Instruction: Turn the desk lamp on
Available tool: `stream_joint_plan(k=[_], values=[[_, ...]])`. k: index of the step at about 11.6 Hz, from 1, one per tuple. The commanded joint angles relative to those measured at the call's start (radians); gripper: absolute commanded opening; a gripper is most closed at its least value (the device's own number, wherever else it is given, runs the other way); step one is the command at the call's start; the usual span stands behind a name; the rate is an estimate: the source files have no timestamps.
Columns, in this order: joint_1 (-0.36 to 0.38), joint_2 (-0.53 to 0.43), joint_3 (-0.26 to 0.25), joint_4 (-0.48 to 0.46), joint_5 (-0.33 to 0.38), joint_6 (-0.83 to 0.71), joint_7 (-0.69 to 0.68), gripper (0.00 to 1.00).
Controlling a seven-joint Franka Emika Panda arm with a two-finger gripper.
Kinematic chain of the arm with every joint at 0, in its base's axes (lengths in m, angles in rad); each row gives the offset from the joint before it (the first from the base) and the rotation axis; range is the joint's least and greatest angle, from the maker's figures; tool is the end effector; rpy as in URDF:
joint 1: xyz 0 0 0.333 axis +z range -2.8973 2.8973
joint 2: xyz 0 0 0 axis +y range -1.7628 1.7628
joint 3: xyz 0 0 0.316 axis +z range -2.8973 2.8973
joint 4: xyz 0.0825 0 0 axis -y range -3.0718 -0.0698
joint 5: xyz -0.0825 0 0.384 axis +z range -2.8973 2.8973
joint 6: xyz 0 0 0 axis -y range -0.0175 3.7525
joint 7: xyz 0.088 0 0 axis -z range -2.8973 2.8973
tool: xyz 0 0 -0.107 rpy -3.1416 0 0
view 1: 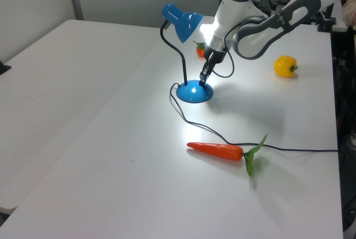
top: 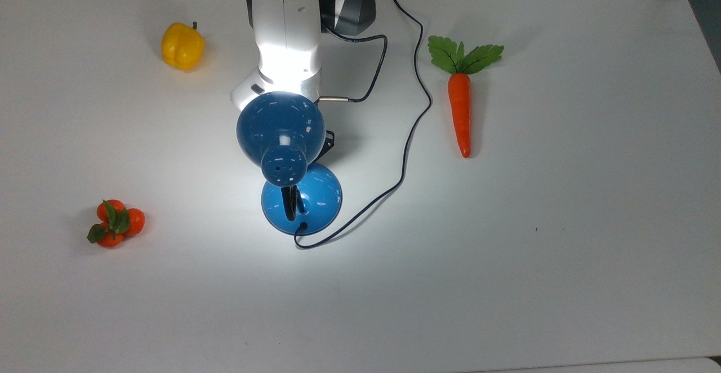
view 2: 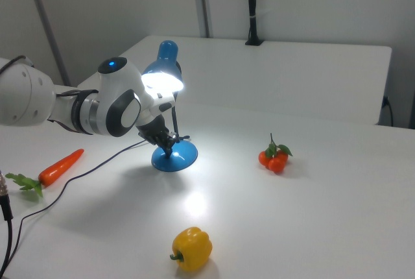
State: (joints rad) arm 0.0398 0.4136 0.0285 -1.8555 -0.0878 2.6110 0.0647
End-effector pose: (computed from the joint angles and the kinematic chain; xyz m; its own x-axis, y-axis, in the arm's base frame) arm 0.6669 0.0459 0.3343 0.9391 0.0692 0.3366 0.0613 -0.9975 0.0341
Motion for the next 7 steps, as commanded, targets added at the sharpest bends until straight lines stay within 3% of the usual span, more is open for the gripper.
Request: stream_joint_plan(k=[1, 4, 7], values=[[0.003, 0.013, 0.002, 0.021, -0.006, 0.017, 0.007, 0.0], [0.002, -0.024, 0.002, 0.018, -0.003, -0.029, 0.011, 0.0], [0.003, -0.076, 0.002, 0.019, -0.003, -0.19, 0.012, 0.0]])
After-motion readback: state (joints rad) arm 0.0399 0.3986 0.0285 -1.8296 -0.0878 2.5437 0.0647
